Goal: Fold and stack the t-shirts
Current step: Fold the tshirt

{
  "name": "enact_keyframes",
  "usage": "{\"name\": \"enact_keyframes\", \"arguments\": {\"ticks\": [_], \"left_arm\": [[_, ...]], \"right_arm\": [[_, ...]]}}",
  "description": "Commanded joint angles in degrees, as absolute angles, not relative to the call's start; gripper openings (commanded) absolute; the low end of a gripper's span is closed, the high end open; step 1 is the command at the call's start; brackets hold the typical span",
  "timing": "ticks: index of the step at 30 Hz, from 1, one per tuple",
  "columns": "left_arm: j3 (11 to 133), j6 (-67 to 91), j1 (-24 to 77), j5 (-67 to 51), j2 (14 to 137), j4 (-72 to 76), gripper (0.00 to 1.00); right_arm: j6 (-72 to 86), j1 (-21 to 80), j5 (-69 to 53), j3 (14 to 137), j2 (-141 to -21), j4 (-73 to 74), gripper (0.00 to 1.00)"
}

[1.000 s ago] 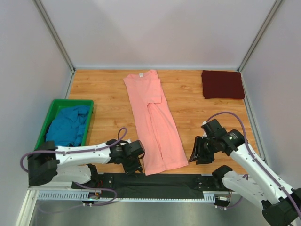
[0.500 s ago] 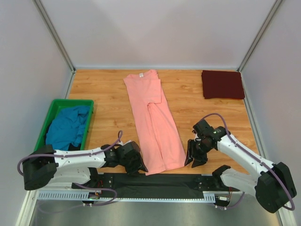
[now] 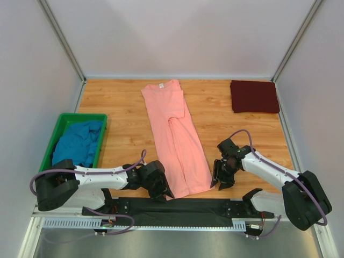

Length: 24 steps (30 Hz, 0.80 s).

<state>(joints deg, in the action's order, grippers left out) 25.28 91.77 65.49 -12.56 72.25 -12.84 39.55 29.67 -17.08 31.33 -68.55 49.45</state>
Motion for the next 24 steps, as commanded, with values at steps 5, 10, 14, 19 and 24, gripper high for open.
{"name": "enact_keyframes", "arguments": {"ticks": [5,10,14,19,24], "left_arm": [[24.79,93.34,65.48,-11.60,72.42,-15.03,0.49],[23.47,94.30,65.39,-11.51,71.98,-13.71,0.46],[22.41,94.92,65.48,-11.69,71.63,-12.83,0.42],[22.67,94.40,65.30,-11.43,71.80,-12.48,0.39],[22.76,94.31,65.39,-12.39,73.21,-11.25,0.37]], "right_arm": [[39.64,28.30,-16.09,27.86,-68.03,39.29,0.45],[39.55,28.30,-16.35,26.19,-67.68,37.44,0.44],[39.38,28.30,-16.52,26.37,-67.50,37.79,0.40],[40.25,28.30,-16.61,26.63,-66.27,39.90,0.34],[40.96,28.21,-15.56,26.63,-65.30,40.78,0.28]]}}
